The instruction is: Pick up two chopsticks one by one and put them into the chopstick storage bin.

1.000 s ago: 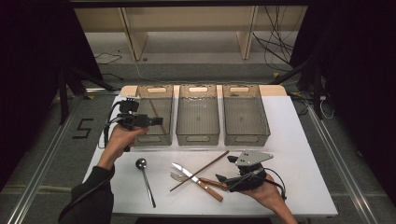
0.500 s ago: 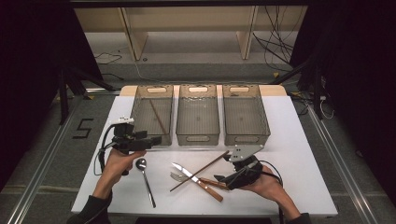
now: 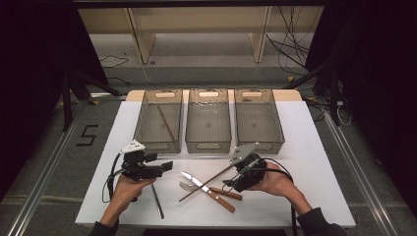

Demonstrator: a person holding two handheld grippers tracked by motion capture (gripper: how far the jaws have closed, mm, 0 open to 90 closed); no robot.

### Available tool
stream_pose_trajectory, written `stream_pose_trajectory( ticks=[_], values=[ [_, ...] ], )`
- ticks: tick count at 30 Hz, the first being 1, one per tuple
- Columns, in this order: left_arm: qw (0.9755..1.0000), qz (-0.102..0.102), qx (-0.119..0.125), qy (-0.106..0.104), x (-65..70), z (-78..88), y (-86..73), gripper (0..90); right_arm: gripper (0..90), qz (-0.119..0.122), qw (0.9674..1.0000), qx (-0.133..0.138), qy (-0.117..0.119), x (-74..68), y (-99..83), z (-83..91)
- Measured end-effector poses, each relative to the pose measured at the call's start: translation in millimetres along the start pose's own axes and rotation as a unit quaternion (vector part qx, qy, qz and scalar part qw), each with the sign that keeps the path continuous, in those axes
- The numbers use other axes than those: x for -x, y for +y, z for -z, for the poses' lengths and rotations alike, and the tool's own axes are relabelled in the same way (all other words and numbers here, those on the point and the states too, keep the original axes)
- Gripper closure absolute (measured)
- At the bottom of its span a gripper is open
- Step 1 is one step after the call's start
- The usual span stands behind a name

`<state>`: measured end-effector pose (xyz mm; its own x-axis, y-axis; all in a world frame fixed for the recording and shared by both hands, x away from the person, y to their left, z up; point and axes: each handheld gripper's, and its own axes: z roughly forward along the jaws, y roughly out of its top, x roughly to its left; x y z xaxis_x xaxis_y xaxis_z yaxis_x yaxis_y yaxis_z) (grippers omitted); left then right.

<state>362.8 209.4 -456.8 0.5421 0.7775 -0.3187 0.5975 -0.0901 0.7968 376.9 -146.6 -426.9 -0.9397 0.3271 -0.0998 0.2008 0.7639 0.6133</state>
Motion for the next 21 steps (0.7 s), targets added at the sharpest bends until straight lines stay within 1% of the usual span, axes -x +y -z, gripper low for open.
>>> stream_pose_trajectory(
  ticks=[1,6,8,10,13,15,16,18,21],
  values=[
    [1.0,0.002,0.003,-0.002,0.8,2.1,-2.9,17.4,29.8,0.003,1.0,-0.001,0.0,1.2,0.9,-0.8],
    [0.9998,-0.007,0.02,0.005,5.9,10.5,-12.8,17.5,30.5,0.015,0.9998,-0.014,0.003,4.5,5.2,-5.0],
    [0.9997,-0.008,0.023,0.004,7.8,11.8,-15.8,17.5,30.9,0.024,0.9995,-0.021,0.0,5.5,7.1,-6.9],
    [0.9997,-0.011,0.022,0.003,9.7,12.7,-18.7,17.4,31.4,0.031,0.9992,-0.027,0.003,6.9,9.0,-8.0],
    [0.9996,-0.012,0.024,0.009,12.2,13.1,-23.6,17.4,32.5,0.047,0.9984,-0.029,0.011,9.3,10.9,-8.9],
    [0.9997,-0.013,0.021,0.008,13.3,14.1,-27.1,17.4,33.0,0.053,0.9979,-0.033,0.013,11.3,11.8,-10.3],
    [0.9997,-0.011,0.022,0.008,14.6,13.7,-28.7,17.4,33.8,0.059,0.9974,-0.038,0.015,12.0,12.3,-11.3],
    [0.9995,-0.017,0.022,0.012,16.3,14.7,-30.3,17.5,35.5,0.062,0.9969,-0.046,0.017,12.6,12.8,-14.4],
    [0.9994,-0.02,0.027,0.011,18.0,16.2,-31.7,17.4,37.1,0.079,0.9946,-0.065,0.016,12.2,13.0,-20.8]
  ],
)
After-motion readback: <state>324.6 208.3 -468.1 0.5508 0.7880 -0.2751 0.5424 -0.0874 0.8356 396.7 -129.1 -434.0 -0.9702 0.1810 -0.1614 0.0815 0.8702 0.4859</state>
